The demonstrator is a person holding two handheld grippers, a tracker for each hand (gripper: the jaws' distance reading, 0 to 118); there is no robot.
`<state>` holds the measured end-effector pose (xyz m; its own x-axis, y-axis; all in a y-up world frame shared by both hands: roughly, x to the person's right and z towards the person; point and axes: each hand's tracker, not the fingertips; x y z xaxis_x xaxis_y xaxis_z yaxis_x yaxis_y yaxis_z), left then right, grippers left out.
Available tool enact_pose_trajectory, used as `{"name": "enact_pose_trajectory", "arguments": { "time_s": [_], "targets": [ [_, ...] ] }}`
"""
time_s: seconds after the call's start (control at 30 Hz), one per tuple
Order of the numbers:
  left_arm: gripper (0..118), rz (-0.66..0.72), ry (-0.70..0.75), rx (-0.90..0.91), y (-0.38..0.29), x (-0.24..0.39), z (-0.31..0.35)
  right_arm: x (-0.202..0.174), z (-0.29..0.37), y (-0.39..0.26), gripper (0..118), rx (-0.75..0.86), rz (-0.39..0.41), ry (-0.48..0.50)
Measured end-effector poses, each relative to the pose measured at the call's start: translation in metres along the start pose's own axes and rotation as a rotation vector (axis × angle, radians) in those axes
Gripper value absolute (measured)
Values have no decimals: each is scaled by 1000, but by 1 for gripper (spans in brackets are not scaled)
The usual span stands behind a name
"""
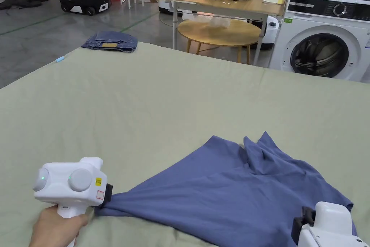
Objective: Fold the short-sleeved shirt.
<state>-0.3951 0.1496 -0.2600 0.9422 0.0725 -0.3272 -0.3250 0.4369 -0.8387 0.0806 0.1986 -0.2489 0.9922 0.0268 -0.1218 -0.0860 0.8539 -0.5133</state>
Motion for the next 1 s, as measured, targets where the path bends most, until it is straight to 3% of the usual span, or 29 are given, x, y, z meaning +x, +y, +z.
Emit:
{"name": "enact_pose_trajectory", "arguments": {
  "time_s": [0.13,0.3,0.33,0.37,0.47,0.5,0.53,0.7,0.83,0.9,0.93,1.0],
  "targets": [
    [0,31,-41,34,-4,-8,12,19,-19,25,0,-11,-1,21],
    [0,35,-52,51,-9,-7,16,52,-90,87,0,-161,29,77],
    [0,33,-56,52,-10,-7,16,58,-107,96,5,-191,29,80],
    [0,34,-57,52,-10,-6,15,62,-128,106,26,-227,58,77],
    [0,43,-65,55,-12,-6,14,73,-183,125,47,-315,141,42],
    [0,45,-67,53,-13,-3,16,77,-203,130,64,-357,157,57],
    [0,46,-68,54,-13,0,17,79,-215,133,68,-371,170,48],
    [0,60,-70,61,-10,-2,18,85,-266,139,68,-470,144,82],
    [0,69,-69,57,-5,-4,13,74,-277,131,68,-561,157,180],
    [0,73,-67,54,-5,-5,12,65,-274,130,68,-554,197,142],
    [0,74,-67,53,-7,-4,15,64,-273,131,66,-555,202,142],
    [0,73,-69,53,-8,-3,15,62,-268,133,46,-561,193,156]
  ]
}}
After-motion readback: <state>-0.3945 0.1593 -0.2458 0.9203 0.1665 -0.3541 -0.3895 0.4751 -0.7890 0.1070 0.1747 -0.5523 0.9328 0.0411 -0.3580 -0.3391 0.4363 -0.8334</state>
